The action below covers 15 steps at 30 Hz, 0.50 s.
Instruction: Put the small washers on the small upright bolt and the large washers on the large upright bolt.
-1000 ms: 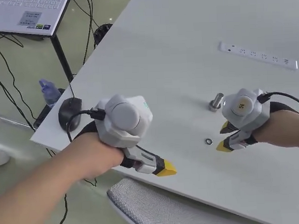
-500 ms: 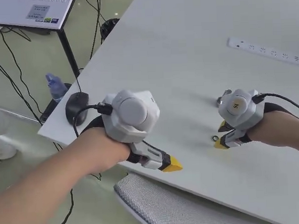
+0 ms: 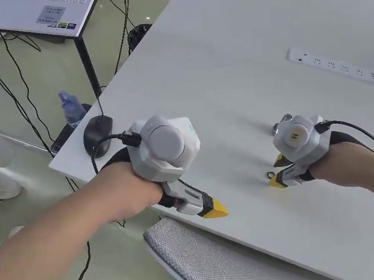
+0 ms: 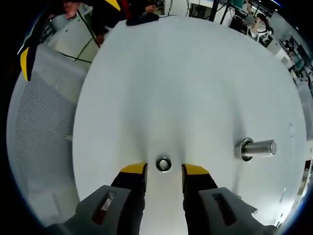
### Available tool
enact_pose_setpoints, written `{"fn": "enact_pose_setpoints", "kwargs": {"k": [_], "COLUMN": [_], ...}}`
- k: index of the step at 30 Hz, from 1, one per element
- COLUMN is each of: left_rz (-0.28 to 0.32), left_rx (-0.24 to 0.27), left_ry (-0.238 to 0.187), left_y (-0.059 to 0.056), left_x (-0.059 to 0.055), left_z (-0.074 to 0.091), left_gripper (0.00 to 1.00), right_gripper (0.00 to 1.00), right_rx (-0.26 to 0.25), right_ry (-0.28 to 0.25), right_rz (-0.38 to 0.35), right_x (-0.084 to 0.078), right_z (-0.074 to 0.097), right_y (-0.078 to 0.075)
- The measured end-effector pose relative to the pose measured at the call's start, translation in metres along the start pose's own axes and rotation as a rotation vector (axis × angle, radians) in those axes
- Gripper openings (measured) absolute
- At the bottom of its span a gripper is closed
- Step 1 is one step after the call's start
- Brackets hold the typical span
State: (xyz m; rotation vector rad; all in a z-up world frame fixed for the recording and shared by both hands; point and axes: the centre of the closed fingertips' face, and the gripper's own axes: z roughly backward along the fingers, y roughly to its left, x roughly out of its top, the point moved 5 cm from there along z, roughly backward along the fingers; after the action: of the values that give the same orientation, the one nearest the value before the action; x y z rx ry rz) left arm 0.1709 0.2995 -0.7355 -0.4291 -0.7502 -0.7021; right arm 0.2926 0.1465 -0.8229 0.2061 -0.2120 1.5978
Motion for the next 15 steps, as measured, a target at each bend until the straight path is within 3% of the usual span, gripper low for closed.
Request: {"fn": "enact_pose_setpoints", "kwargs": {"k": [7, 12, 15], "left_rz": [-0.006, -0.007, -0.004], "left_rx": [-0.001, 0.003, 0.006], "left_ry": [-0.002, 0.006, 0.006], "left_y": [-0.0001, 0.0011, 0.0013], "left_x": [0.0012, -0.0005, -0.0007], "left_z": [0.0008, 0.0039, 0.0045], "left_gripper": [0.88, 0.87, 0.87], "right_gripper": [0.25, 0.15, 0.15], "right_rx": [0.003, -0.007, -0.008], "right_ry": [0.006, 0.024, 0.035], "right_rz": [0.019, 0.028, 0.019], "right_x": [0.0006, -0.001, -0.0006], "right_z": [-0.0005, -0.004, -0.0063], "right_y": [0.0033, -0.0018, -0.004]}}
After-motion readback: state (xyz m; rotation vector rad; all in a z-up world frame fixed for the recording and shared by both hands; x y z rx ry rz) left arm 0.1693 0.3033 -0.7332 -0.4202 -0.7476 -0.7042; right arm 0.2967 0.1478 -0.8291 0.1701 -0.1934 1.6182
